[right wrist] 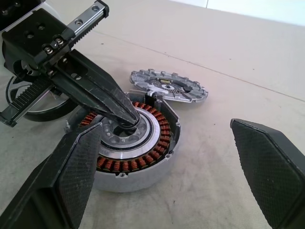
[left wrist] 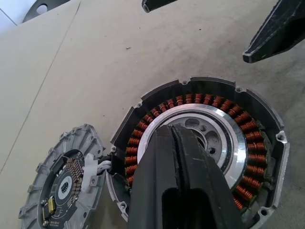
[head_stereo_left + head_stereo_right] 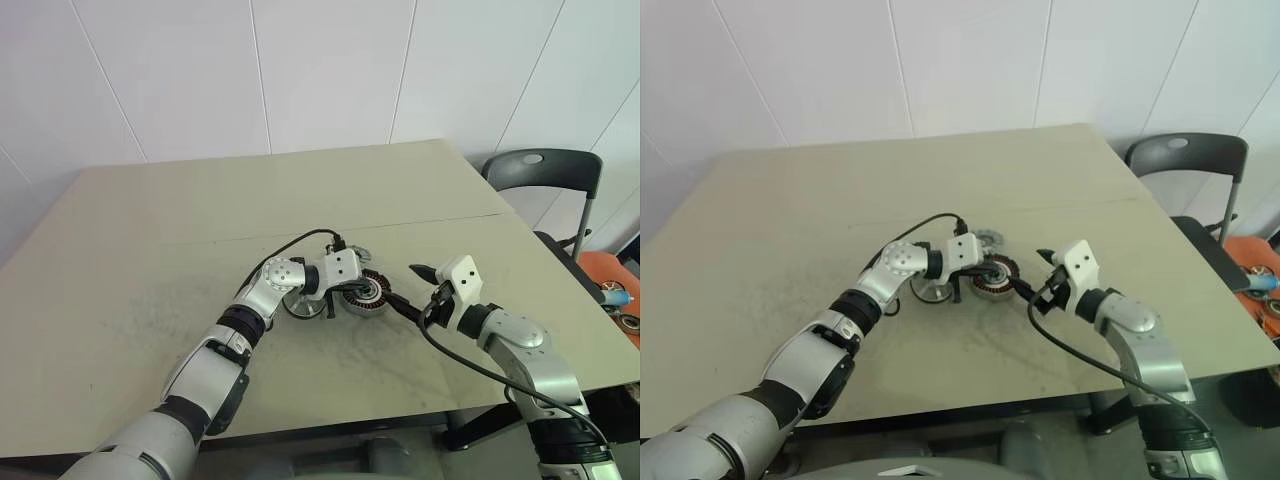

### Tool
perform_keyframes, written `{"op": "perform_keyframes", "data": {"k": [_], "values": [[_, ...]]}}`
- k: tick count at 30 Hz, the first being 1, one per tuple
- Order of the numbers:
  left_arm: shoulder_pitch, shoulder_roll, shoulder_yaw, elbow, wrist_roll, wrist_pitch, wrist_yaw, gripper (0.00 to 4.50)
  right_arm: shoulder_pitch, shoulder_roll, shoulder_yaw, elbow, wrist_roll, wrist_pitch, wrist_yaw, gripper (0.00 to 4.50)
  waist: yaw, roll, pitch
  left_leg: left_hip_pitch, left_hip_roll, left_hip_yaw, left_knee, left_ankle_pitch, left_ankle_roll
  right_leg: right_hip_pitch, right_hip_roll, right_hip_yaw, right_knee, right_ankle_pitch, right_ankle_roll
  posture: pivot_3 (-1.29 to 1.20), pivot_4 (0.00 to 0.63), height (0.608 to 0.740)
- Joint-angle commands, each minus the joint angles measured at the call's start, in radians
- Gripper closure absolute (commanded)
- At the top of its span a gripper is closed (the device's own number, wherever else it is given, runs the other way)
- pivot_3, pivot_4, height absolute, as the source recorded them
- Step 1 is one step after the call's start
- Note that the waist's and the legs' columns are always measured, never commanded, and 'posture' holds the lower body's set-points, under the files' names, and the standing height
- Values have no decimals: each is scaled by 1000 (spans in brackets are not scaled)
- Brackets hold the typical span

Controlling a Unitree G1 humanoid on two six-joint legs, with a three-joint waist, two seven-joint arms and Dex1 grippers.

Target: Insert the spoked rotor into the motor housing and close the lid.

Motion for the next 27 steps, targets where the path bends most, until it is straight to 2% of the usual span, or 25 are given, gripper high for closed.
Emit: {"op": "perform_keyframes", "data": {"k": [1,12,22,27], "values": [[8,-10,38,-42,-55,44,-27,4450,-21,4,-12,-21,4,-19,-3,0,0,0,0,0,0,0,0,0,0,0,0,0,0,0,0,0,0,740],[-5,-32,107,-75,-124,122,-5,4450,-24,4,-8,-10,1,-20,-2,0,0,0,0,0,0,0,0,0,0,1,0,0,0,0,0,0,0,740],[-22,17,3,-16,51,-35,142,4450,-25,8,-8,-12,2,-23,-5,0,1,0,-1,1,0,0,0,0,0,1,0,0,0,0,0,0,0,740],[-16,8,-1,-7,42,-42,127,4450,-25,9,-9,-12,3,-24,-7,0,1,0,-1,1,0,0,0,0,0,1,0,0,0,0,0,0,0,740]]}}
